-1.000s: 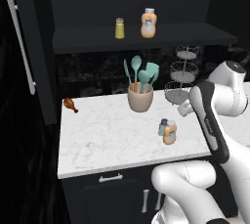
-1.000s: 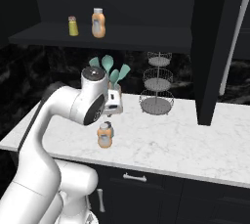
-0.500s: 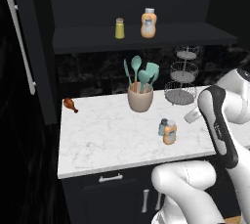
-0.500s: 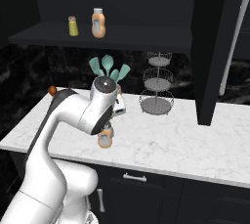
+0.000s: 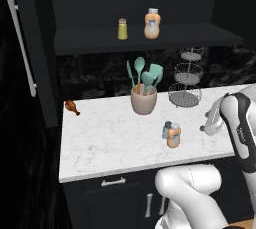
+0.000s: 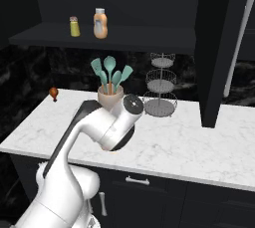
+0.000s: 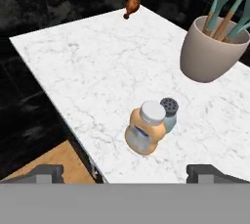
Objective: Put the shaker and condiment bottle from the counter next to their counterparts in the cabinet.
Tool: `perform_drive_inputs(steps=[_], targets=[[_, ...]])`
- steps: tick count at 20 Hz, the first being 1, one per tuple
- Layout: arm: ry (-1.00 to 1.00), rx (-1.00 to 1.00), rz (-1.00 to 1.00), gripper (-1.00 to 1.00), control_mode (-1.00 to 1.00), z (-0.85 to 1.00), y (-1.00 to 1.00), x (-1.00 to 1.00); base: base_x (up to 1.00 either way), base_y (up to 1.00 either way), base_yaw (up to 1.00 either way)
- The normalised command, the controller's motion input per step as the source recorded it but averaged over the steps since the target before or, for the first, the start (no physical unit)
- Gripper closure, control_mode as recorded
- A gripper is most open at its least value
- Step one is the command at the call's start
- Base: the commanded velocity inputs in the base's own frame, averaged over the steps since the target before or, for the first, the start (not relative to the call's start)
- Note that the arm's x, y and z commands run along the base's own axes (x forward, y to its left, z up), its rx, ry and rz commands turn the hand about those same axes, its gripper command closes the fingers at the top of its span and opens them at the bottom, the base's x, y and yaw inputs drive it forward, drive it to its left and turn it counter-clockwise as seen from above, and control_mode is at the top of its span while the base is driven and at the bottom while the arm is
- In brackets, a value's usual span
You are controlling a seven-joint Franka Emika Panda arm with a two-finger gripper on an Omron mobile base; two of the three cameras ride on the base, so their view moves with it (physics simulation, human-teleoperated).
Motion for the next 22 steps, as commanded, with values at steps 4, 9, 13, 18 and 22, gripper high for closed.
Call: perform_drive_inputs(steps=[4,9,13,18,22], targets=[[-0.20,0.00,0.18,-1.00,-1.00,-0.51,0.00,0.00,0.00,0.00,0.00],[-0.18,0.00,0.07,-1.00,-1.00,-0.43,0.00,0.01,0.00,0.00,0.00],[-0.16,0.00,0.02,-1.00,-1.00,-0.17,0.00,0.00,0.00,0.00,0.00],[-0.01,0.00,0.00,-1.00,-1.00,0.00,0.05,0.00,0.00,0.00,0.00],[0.00,0.02,0.00,-1.00,-1.00,0.00,0.06,0.00,0.00,0.00,0.00]])
